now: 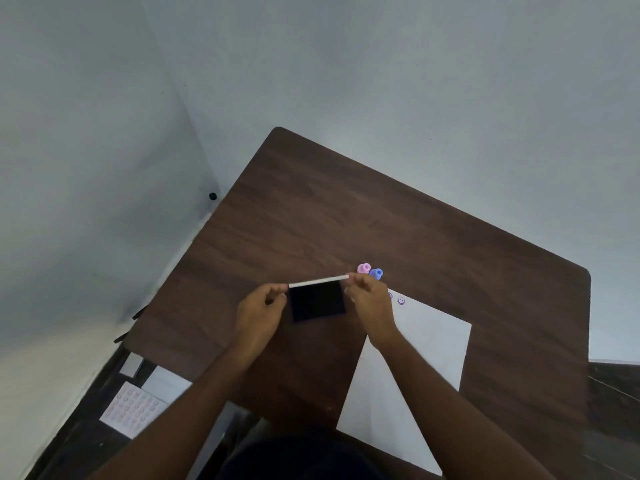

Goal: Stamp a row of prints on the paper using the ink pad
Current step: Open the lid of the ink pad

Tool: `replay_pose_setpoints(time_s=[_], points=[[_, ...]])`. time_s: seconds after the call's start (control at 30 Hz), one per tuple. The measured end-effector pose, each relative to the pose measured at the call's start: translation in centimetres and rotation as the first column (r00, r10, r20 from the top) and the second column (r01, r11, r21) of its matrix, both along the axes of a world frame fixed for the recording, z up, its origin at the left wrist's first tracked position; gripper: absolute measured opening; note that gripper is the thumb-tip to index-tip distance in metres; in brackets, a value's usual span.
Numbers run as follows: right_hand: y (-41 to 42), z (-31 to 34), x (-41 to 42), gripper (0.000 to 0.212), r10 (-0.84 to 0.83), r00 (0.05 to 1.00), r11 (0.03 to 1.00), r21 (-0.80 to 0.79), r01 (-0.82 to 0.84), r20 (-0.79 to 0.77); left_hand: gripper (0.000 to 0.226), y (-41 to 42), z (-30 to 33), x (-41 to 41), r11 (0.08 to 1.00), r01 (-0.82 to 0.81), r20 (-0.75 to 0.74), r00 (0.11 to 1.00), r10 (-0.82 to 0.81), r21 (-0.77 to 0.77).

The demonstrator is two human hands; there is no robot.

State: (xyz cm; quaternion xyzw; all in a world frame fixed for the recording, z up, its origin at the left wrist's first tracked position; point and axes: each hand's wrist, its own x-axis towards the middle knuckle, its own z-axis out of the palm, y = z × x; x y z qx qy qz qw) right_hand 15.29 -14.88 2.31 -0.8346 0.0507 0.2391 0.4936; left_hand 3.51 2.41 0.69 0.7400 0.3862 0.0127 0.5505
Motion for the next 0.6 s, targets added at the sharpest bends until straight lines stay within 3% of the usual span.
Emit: replay_pose_setpoints(time_s=[0.2, 0.6], points=[[1.7, -0.6, 1.5, 0.027, 0.034, 0.996, 0.999, 0.026, -0.032, -0.081, 0.023, 1.2, 0.3, 1.3, 1.0, 0.001, 0.003, 1.0, -0.001, -0.021], [3.0, -0.7, 3.2, 0.044, 0.107, 0.97, 0.994, 0.03, -0.103, -0.216, 0.039, 1.8, 0.4, 3.6, 0.972, -0.08, -0.011, 0.997, 0.08, -0.223]])
